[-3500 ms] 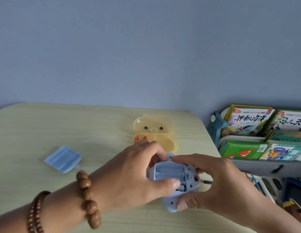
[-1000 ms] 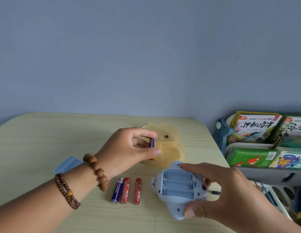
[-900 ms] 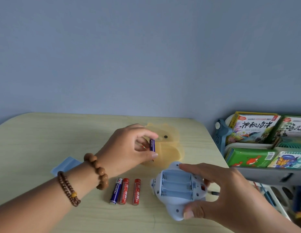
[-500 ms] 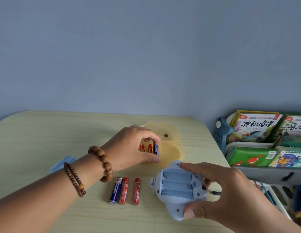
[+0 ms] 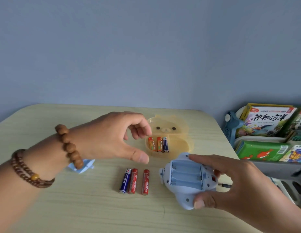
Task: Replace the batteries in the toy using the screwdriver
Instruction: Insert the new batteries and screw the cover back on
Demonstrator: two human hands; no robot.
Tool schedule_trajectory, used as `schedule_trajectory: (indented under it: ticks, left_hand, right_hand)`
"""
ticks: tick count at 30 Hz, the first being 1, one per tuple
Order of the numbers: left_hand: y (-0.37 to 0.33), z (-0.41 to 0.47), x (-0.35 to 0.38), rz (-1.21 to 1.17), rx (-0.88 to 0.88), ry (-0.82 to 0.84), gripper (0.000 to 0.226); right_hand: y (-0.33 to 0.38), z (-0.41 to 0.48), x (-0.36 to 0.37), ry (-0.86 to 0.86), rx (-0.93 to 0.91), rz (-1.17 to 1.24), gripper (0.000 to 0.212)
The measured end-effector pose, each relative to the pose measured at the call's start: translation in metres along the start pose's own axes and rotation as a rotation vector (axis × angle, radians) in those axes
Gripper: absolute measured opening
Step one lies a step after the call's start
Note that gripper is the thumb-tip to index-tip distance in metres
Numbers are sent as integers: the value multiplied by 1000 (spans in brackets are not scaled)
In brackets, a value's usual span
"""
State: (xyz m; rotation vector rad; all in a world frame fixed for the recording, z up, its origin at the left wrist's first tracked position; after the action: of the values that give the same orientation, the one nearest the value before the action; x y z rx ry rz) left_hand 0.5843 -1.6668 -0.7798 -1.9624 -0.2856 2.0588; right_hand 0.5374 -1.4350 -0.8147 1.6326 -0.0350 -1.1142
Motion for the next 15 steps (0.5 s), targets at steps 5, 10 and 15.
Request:
schedule_trajectory:
  ticks: [5, 10, 15]
  left_hand:
    - [7, -32, 34, 167, 7, 252, 83]
    - [8, -41, 44, 182, -22, 229, 83]
    - [7, -42, 41, 145, -22, 188, 65]
  right_hand:
    - [3, -1, -1, 3, -9, 9, 81]
    - [2, -3, -1, -21, 4, 9, 79]
    - [3, -5, -1, -30, 16, 9, 82]
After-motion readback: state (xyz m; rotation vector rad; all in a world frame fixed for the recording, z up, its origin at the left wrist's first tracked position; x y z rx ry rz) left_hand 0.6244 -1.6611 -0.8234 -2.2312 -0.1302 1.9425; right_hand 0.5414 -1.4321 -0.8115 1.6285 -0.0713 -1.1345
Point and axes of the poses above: each hand's wrist, its own z-axis towards the middle knuckle, its own x-axis out of the palm, y = z × x, the point moved 8 cm from there along z, towards the middle knuckle, and after that the axes turned 15 degrees about z, right-handed, at the moved point
